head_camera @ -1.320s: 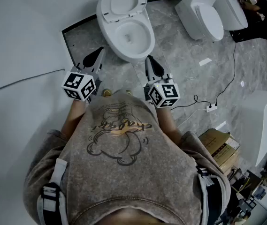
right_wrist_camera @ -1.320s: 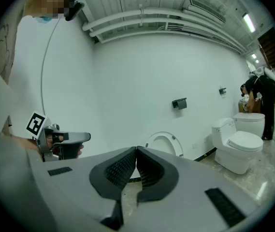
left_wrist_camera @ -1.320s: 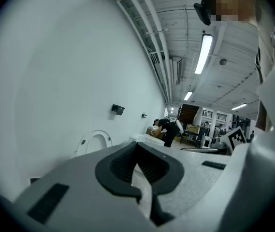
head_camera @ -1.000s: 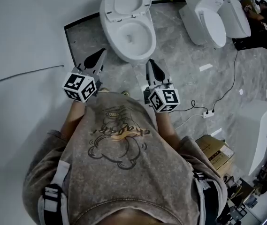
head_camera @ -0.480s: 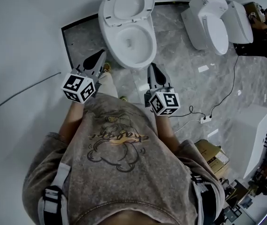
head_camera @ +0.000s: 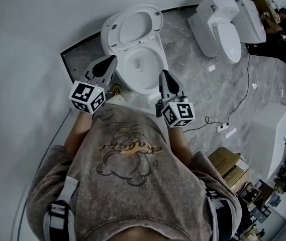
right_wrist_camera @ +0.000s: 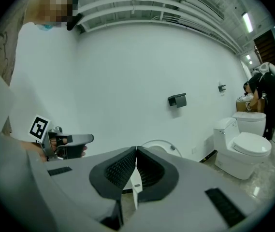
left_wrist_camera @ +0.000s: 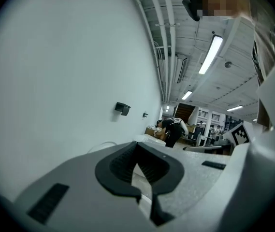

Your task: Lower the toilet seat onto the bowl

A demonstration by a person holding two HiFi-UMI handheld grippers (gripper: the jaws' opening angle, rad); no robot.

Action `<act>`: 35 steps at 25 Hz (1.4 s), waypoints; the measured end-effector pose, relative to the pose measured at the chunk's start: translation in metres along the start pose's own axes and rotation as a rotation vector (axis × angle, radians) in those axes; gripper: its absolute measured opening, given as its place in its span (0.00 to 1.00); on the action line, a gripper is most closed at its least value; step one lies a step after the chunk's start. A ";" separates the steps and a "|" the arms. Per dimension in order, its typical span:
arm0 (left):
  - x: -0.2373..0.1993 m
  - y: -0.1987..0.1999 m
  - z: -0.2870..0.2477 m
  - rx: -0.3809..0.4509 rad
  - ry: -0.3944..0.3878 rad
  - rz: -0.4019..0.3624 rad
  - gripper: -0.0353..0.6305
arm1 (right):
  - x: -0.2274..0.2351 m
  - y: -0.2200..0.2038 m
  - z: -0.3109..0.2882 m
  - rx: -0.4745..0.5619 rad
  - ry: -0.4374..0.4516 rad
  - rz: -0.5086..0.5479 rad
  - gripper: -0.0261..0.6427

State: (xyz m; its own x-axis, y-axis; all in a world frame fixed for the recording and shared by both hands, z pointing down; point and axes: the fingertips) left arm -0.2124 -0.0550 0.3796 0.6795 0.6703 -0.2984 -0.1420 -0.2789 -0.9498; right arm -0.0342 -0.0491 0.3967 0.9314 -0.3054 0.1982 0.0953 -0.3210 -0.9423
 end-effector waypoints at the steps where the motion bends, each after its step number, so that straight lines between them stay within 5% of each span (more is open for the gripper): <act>1: -0.007 0.003 -0.006 -0.002 -0.015 0.003 0.07 | 0.000 0.002 -0.006 -0.001 -0.009 -0.002 0.08; 13: -0.041 0.028 -0.062 -0.016 -0.005 -0.035 0.07 | 0.034 0.023 -0.048 0.013 -0.048 -0.026 0.08; 19: -0.056 0.036 -0.085 -0.021 0.005 -0.044 0.26 | 0.049 0.031 -0.060 0.016 -0.045 -0.031 0.08; 24: -0.082 0.037 -0.110 -0.080 0.010 -0.100 0.37 | 0.060 0.026 -0.063 0.003 -0.057 -0.044 0.08; 35: -0.174 -0.003 -0.187 -0.285 0.031 -0.149 0.37 | 0.083 0.018 -0.064 -0.030 -0.120 -0.071 0.08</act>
State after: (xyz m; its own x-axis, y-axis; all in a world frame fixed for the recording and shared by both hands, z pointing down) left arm -0.1955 -0.2996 0.4523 0.7000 0.6980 -0.1511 0.1651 -0.3640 -0.9166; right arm 0.0221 -0.1375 0.4133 0.9581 -0.1723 0.2288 0.1537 -0.3648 -0.9183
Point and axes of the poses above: the fingertips, and each gripper's own axes: z backward along the fingers, x to its right, y out of its top, and after that the axes turned 15 degrees about -y, right-handed
